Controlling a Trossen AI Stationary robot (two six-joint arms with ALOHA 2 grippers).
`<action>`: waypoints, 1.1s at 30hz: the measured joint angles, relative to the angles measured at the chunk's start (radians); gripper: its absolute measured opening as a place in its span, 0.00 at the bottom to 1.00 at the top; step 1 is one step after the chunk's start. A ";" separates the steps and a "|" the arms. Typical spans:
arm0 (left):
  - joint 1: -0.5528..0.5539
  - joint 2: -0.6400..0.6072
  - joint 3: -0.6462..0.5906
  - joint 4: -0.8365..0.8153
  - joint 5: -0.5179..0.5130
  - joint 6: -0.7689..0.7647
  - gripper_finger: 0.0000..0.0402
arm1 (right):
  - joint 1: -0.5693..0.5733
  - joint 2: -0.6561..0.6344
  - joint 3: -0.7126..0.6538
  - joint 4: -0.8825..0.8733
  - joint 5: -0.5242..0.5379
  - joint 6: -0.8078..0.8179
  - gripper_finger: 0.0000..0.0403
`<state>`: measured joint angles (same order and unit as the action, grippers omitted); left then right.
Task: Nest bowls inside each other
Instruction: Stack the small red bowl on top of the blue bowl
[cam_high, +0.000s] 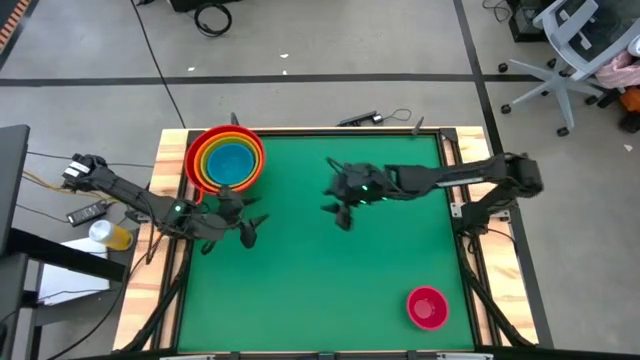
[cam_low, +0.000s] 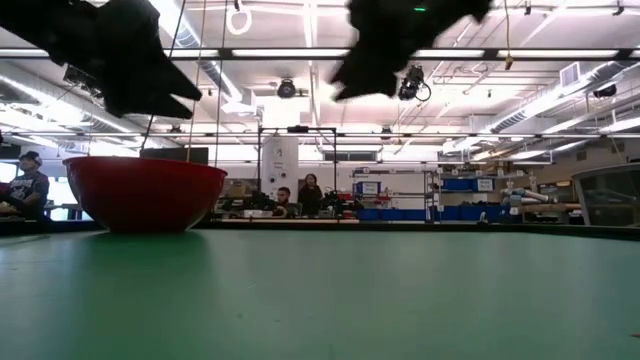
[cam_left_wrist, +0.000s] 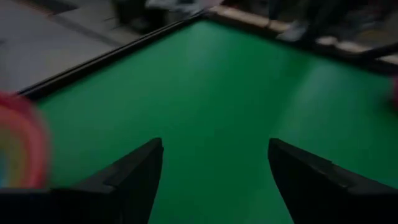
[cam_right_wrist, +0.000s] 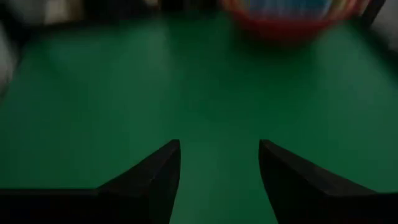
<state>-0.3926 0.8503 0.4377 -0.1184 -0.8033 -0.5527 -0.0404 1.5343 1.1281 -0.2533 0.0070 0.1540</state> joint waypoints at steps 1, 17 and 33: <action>0.003 0.009 -0.024 0.083 0.024 0.043 0.73 | 0.010 -0.026 -0.019 -0.077 -0.004 0.002 0.54; 0.175 0.258 0.022 0.625 0.390 0.428 0.73 | 0.368 -0.174 -0.036 -0.938 -0.048 0.660 0.54; 0.220 0.436 0.152 0.624 0.505 0.503 0.73 | 0.852 -0.126 -0.037 -0.921 -0.078 1.277 0.54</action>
<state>-0.1730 1.2861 0.5900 0.5051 -0.2985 -0.0499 0.8111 1.4086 1.0907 -1.1741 -0.0706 1.4313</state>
